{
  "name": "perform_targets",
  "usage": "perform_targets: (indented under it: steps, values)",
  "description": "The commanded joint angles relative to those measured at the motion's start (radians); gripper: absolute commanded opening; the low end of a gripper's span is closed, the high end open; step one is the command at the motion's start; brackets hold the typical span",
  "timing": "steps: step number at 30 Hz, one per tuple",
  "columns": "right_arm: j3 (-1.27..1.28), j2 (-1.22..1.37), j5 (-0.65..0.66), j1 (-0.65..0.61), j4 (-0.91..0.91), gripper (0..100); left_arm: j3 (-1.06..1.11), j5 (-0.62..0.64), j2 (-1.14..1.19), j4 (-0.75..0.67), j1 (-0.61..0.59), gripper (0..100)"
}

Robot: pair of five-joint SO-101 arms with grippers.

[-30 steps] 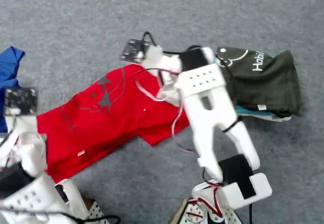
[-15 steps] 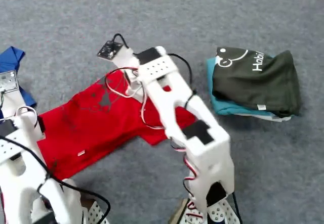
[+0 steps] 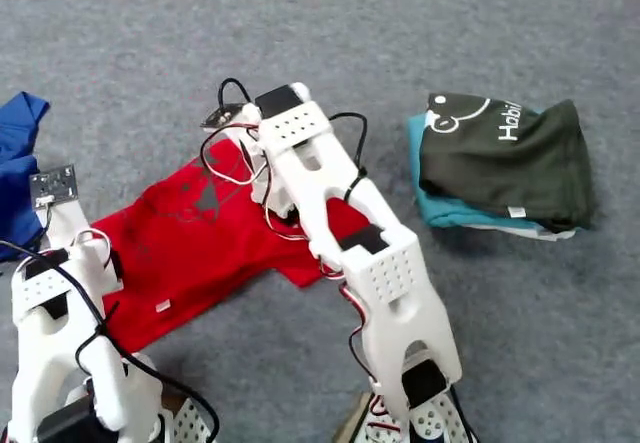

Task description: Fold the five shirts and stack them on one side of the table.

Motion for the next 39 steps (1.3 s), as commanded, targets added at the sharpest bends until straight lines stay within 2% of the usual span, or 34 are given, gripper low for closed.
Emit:
perform_targets:
  steps: [1,16,22,27,30,33,39]
  values:
    - [-0.025,-0.027,-0.009,0.019,0.026,0.5,0.002,0.009,-0.005,-0.018,-0.009,8]
    - [0.486,-0.311,0.002,0.012,-0.061,0.5,0.002,0.009,-0.001,-0.020,-0.009,8]
    - [0.596,-0.453,0.091,0.033,-0.094,0.5,0.002,0.009,-0.001,-0.021,-0.008,8]
    - [0.361,-0.552,0.147,0.117,-0.075,0.5,-0.025,0.009,-0.005,0.002,-0.012,8]
    - [0.140,-0.519,0.166,0.134,-0.080,0.5,-0.117,0.011,-0.007,0.101,-0.029,8]
    - [-0.065,-0.377,0.176,0.127,-0.080,0.5,-0.207,0.011,-0.007,0.189,-0.057,8]
    - [-0.484,0.025,0.172,0.124,-0.072,0.5,-0.184,0.011,0.004,0.183,-0.089,8]
